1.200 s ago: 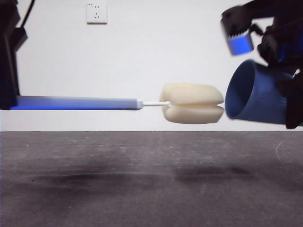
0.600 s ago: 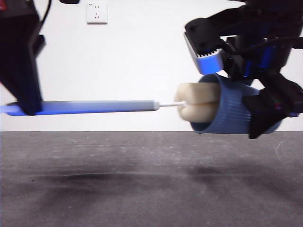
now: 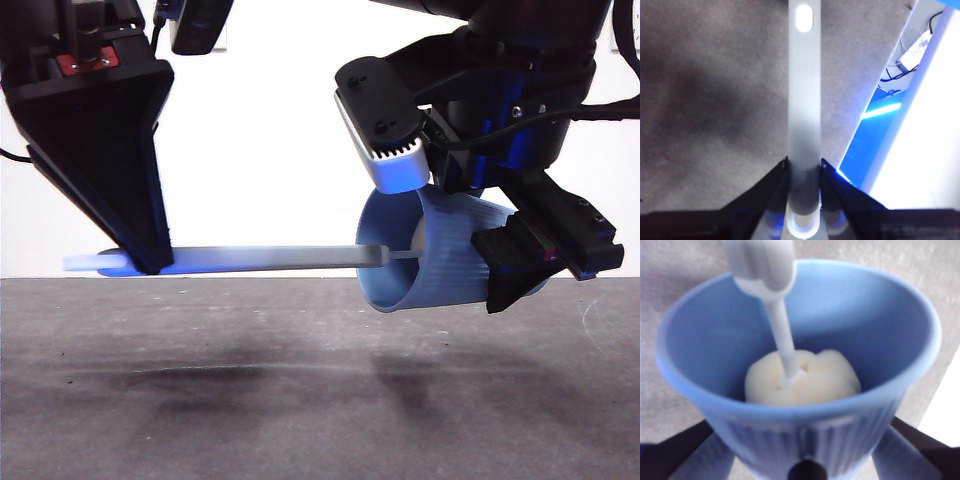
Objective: Pick up the cup brush,pick up the cup,insert the brush into the cup,clean the cup,put the cup brush back,put the cup back to the fixed position on the table
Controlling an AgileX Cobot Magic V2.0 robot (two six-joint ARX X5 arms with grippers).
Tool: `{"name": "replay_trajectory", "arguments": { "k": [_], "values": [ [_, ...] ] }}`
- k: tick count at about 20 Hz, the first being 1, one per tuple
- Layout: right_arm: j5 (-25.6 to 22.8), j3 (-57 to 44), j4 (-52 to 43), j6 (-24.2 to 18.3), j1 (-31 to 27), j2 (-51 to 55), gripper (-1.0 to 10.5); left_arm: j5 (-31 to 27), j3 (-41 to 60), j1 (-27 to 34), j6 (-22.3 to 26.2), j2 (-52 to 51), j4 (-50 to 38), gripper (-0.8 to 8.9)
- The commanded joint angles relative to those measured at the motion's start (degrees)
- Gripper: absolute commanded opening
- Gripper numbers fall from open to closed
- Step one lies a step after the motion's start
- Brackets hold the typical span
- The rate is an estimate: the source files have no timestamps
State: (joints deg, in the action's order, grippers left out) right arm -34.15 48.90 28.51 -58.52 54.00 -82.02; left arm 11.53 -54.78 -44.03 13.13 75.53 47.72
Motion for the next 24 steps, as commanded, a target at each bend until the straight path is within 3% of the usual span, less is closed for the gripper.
{"name": "replay_trajectory", "arguments": {
  "k": [1,4,13,21,24],
  "values": [
    [-1.0,0.1,-0.8,0.2,0.9,-0.4,-0.2,0.0,0.0,-0.1,-1.2,0.1,0.5,-0.08],
    [-3.8,0.1,1.3,0.2,0.4,-0.4,-0.2,-2.9,0.0,-0.1,-0.9,-0.6,6.5,-0.08],
    [-3.8,0.1,2.0,0.4,0.0,-0.4,-0.2,-7.4,0.0,0.2,-0.4,-11.1,21.7,-0.08],
    [-3.6,0.1,1.7,0.4,0.0,-0.4,-0.2,-6.0,0.0,0.2,-0.4,-11.5,15.8,-0.09],
    [-3.5,0.1,1.2,0.4,0.0,-0.4,-0.2,-2.1,0.0,0.2,-0.4,-9.7,13.3,-0.08]
  ]
}}
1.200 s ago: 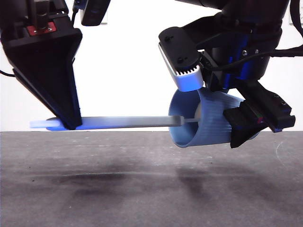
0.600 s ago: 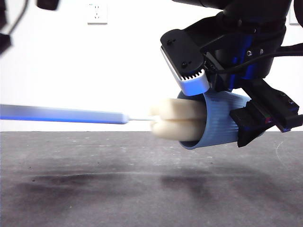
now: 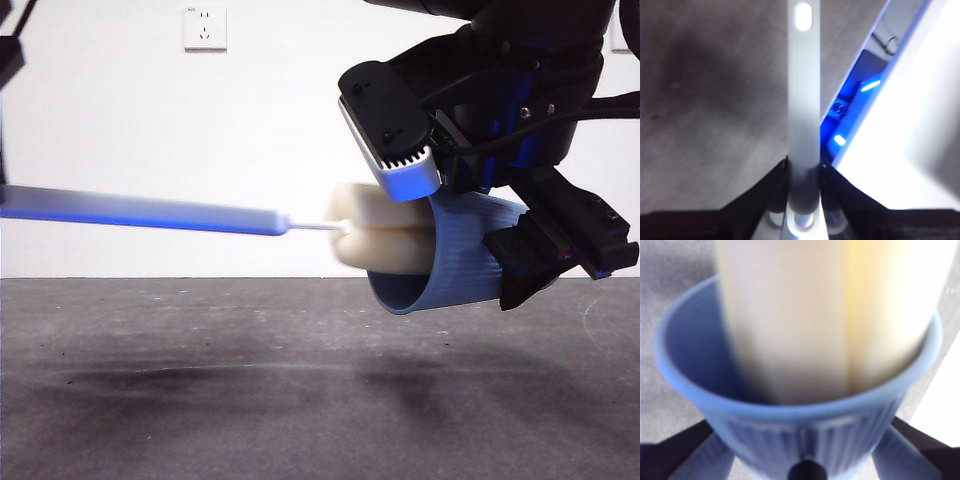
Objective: Pick up the cup brush,pick up the cup,insert the brush into the cup,clean the cup,put the cup brush back,put the cup back to the fixed position on the table
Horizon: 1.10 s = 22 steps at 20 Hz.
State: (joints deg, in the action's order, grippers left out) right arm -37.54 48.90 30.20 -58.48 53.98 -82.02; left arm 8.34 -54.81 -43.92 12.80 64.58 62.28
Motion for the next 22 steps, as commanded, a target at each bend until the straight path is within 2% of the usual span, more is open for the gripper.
{"name": "replay_trajectory", "arguments": {
  "k": [1,5,8,10,16,19,22],
  "values": [
    [0.0,0.1,-0.7,0.4,0.1,-0.4,-0.2,1.1,0.0,0.1,-0.1,2.5,-2.2,-0.08],
    [0.1,0.1,-0.7,0.5,0.6,-0.4,-0.2,1.2,0.0,0.1,-3.2,7.8,-10.8,-0.08],
    [0.2,0.1,-1.0,0.6,1.3,-0.4,-0.2,6.6,0.0,0.0,-5.5,10.6,-16.1,-0.08],
    [0.5,0.1,-1.6,0.6,1.7,-0.4,-0.2,7.0,0.0,-1.0,-5.8,12.3,-17.0,-0.08],
    [0.9,0.1,-1.0,2.1,1.6,-0.4,-0.2,6.1,0.0,-3.3,-5.4,12.7,-12.6,-0.08],
    [-0.5,0.1,-0.6,2.2,1.3,-0.4,-0.2,-1.2,0.0,-3.3,-3.6,11.9,-4.0,-0.08],
    [-0.4,0.1,-0.6,3.4,0.8,-0.4,-0.2,-3.9,0.0,-3.2,-3.6,9.4,-0.5,-0.08]
  ]
}}
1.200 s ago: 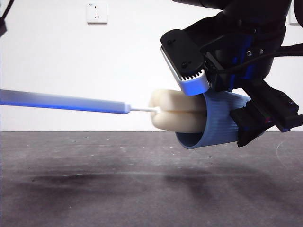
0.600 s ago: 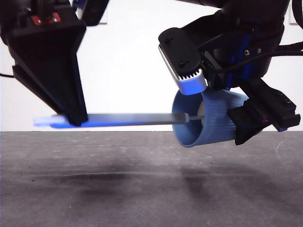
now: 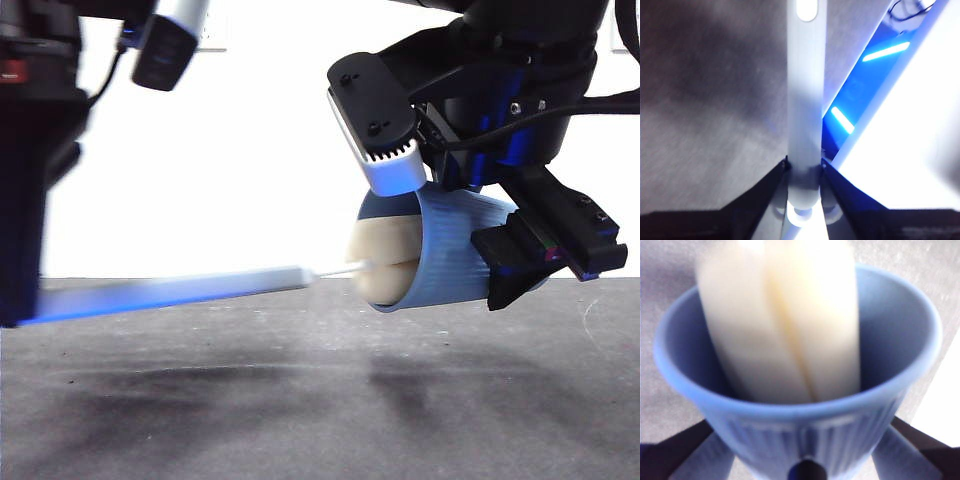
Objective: Pick up the cup brush,pick up the cup,insert the brush into the cup,clean the cup,put the cup brush back,put the cup back to the fixed position on the table
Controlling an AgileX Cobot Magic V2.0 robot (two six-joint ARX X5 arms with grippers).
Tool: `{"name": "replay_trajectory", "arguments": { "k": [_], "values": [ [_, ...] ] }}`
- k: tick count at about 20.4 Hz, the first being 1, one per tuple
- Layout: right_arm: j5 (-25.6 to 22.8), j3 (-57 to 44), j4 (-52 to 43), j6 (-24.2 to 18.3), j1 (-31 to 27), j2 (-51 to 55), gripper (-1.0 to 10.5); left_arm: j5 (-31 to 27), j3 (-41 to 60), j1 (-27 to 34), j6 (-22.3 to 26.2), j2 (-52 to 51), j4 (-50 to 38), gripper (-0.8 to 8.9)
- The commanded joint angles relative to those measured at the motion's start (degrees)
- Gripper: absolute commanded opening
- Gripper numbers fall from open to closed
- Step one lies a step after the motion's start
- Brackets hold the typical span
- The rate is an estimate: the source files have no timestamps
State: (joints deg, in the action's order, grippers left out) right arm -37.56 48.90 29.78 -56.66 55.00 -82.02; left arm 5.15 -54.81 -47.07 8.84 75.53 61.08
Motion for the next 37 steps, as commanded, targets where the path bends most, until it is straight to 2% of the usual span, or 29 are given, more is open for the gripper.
{"name": "replay_trajectory", "arguments": {
  "k": [1,4,6,11,13,15,17,19,22,24,27,37],
  "values": [
    [-0.4,0.1,-0.2,2.0,-0.3,-0.4,-0.2,-0.7,0.0,0.0,0.3,-2.9,1.3,-0.08],
    [-0.4,0.1,-0.2,3.6,-0.6,-0.4,-0.2,-4.2,0.0,0.5,-0.7,-6.8,4.8,-0.08],
    [-0.3,0.1,-0.3,7.7,-1.1,-0.4,-0.2,-8.9,0.0,2.5,-1.5,-9.6,7.7,-0.08],
    [-0.1,0.1,-1.4,24.9,-2.8,2.2,-0.2,-9.3,0.0,13.0,-1.9,-19.7,8.5,-0.08],
    [0.3,0.1,-3.0,32.6,-3.3,4.6,-0.2,-7.1,0.0,17.0,-3.8,-22.7,6.7,-0.08],
    [4.1,0.1,-4.3,41.3,-3.6,8.2,-0.2,-1.5,0.0,20.2,-8.5,-24.0,1.4,-0.08],
    [8.4,0.1,-5.7,49.4,-3.7,12.4,-0.2,1.2,0.0,21.7,-15.9,-23.7,-6.0,-0.08],
    [10.4,0.1,-7.5,54.0,-3.7,16.8,-0.2,1.0,0.0,21.7,-21.7,-22.2,-11.8,-0.08],
    [13.7,0.1,-11.6,59.5,-3.7,23.3,-0.2,0.9,0.6,21.7,-27.1,-18.3,-17.7,-0.08],
    [13.9,0.1,-13.9,61.6,-3.7,26.7,-0.2,1.1,2.6,21.4,-31.5,-15.4,-22.3,-0.08],
    [13.8,0.1,-14.3,61.8,-3.7,30.1,-0.2,1.1,6.7,20.1,-35.7,-10.6,-27.9,-0.08],
    [15.2,0.1,-14.2,62.3,-3.7,31.8,-0.2,0.3,10.3,18.4,-40.2,0.1,-38.1,-0.08]
  ]
}}
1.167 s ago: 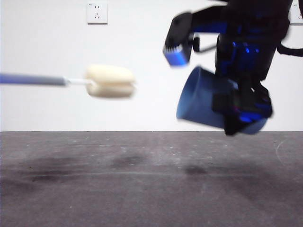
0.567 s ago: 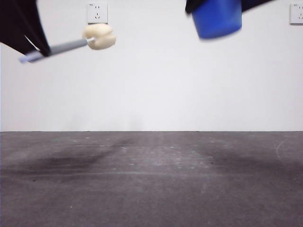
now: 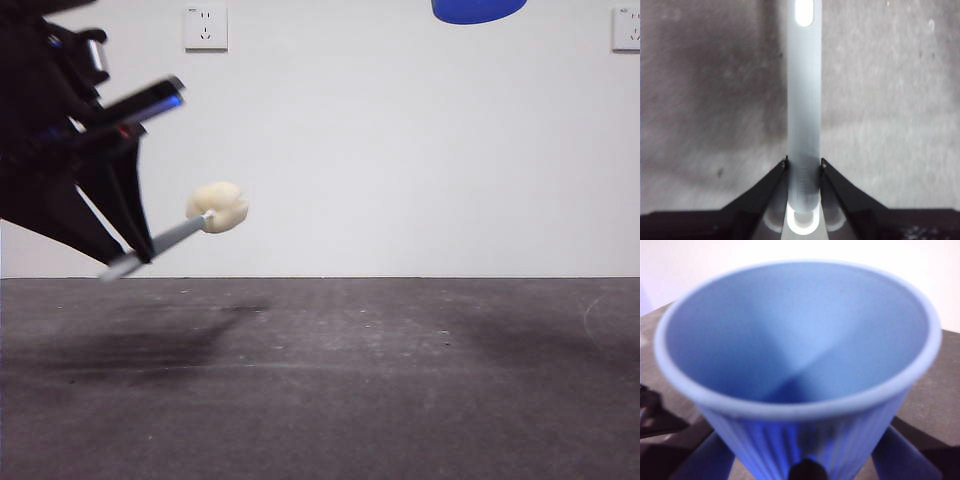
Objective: Pick up the cup brush,pick up the cup,insert the brush into the cup,clean the cup,put the cup brush back,put the cup back to the fixed position on the table
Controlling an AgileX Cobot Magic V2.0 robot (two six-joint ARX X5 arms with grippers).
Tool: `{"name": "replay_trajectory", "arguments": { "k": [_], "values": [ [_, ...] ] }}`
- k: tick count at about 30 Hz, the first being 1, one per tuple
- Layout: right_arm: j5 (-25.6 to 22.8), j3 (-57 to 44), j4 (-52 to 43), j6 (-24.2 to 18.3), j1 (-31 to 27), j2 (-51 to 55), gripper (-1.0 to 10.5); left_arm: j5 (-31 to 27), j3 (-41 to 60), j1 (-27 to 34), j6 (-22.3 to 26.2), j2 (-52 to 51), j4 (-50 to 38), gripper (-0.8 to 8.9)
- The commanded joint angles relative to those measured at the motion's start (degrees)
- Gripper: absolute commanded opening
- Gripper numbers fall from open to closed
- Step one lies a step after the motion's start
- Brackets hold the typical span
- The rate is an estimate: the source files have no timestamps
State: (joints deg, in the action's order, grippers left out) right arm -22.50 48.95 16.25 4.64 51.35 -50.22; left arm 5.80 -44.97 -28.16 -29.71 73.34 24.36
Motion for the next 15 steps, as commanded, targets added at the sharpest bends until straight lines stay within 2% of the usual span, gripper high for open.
{"name": "replay_trajectory", "arguments": {
  "k": [1,15],
  "values": [
    [0.1,0.1,-0.6,1.0,0.0,0.0,-0.2,-0.5,0.5,-0.9,-1.7,3.4,-2.0,-0.08],
    [0.1,0.1,1.4,1.0,0.0,0.0,-0.2,-4.5,0.5,-3.3,-1.8,15.1,-7.6,-0.08]
  ]
}}
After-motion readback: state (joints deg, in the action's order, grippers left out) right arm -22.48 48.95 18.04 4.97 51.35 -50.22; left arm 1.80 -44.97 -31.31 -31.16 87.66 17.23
